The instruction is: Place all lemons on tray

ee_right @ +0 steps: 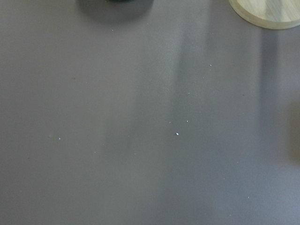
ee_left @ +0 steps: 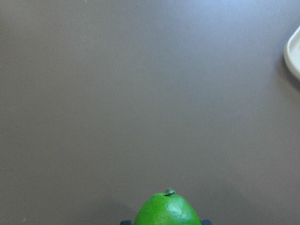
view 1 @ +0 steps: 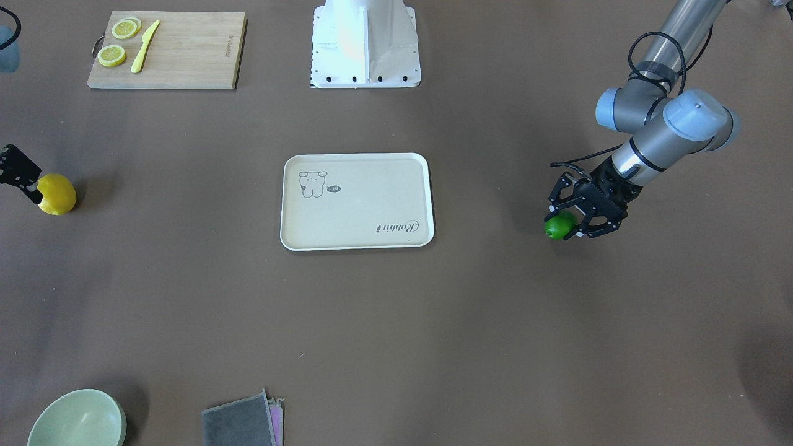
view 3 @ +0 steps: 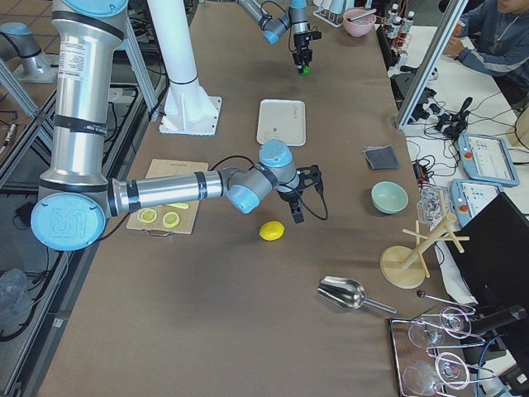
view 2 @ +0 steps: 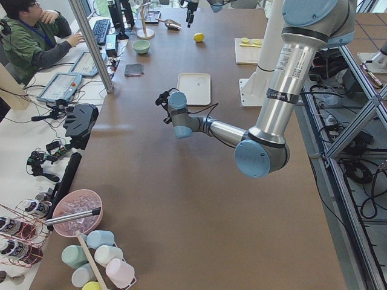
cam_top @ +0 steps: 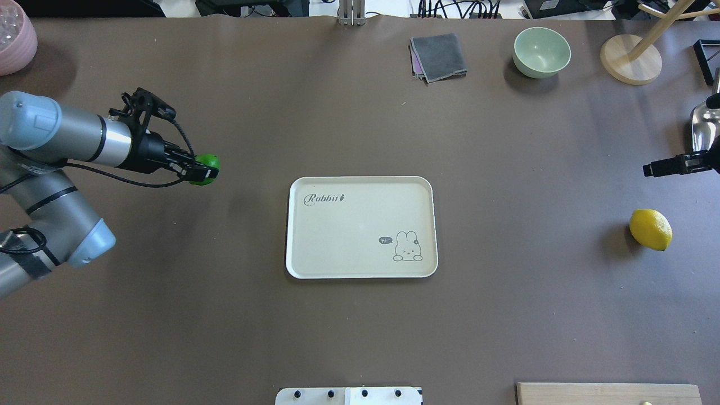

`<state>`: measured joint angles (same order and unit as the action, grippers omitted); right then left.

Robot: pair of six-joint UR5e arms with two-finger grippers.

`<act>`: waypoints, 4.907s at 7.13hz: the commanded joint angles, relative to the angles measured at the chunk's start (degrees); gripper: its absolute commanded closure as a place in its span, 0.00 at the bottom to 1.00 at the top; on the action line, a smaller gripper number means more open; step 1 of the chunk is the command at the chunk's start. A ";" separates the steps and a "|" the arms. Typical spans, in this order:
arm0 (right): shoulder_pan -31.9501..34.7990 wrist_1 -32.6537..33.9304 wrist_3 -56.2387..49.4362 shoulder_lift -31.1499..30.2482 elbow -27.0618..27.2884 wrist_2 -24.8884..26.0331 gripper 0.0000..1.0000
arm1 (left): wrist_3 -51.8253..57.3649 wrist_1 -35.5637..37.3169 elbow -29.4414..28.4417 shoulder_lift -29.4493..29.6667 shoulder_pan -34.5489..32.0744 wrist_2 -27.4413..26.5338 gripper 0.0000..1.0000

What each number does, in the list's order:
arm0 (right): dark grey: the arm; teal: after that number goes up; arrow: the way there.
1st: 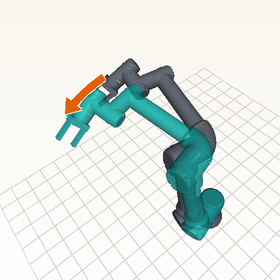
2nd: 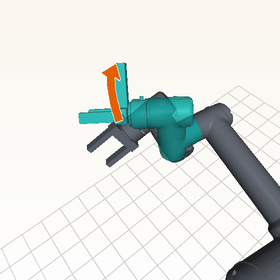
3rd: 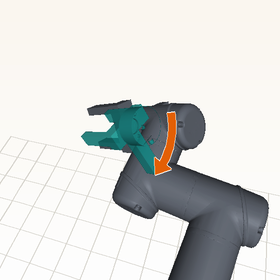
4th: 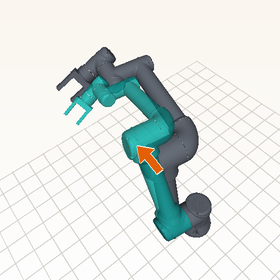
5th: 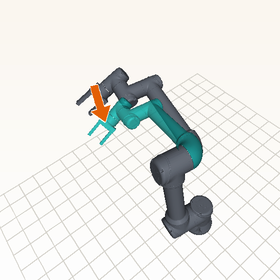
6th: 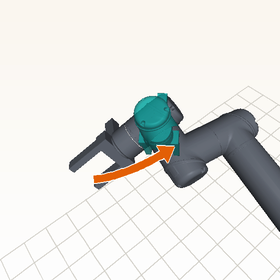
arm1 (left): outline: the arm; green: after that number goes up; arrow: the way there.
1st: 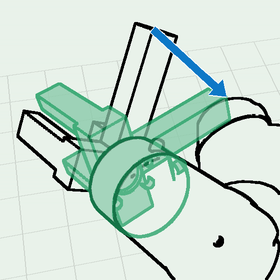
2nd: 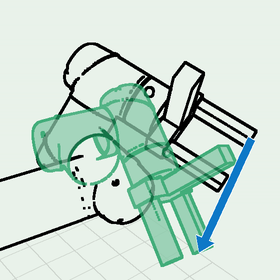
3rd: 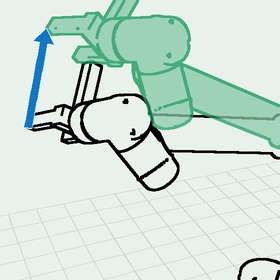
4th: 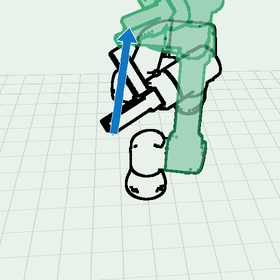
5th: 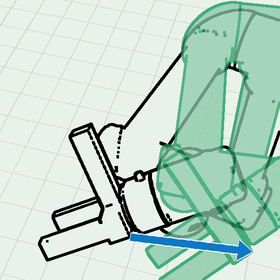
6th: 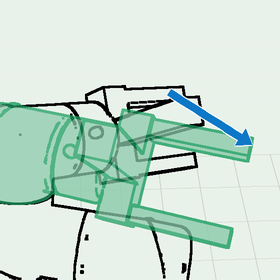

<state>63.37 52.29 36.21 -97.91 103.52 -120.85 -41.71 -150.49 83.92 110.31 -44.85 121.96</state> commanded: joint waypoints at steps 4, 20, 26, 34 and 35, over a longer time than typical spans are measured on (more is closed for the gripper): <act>0.00 0.00 -0.09 0.18 -0.42 -0.09 0.00 | -18.32 -2.26 0.10 10.10 19.01 -25.81 0.02; -12.90 8.04 9.33 12.15 -5.17 0.26 1.00 | -9.09 -2.17 2.39 2.19 -9.38 8.38 0.02; -35.58 28.65 48.08 43.60 -6.93 24.15 0.01 | -9.09 -2.17 2.12 2.19 -8.85 8.29 0.02; -1.74 28.39 -7.82 23.33 -3.32 -0.05 0.00 | 18.58 10.05 1.77 -10.10 -23.56 9.42 0.01; 4.59 28.30 -13.30 19.73 -3.49 -6.09 0.00 | 28.42 20.48 2.12 -10.03 -29.97 12.91 0.01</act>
<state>60.31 80.68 31.33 -73.73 100.05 -120.86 -24.98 -140.58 85.63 101.24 -67.58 131.76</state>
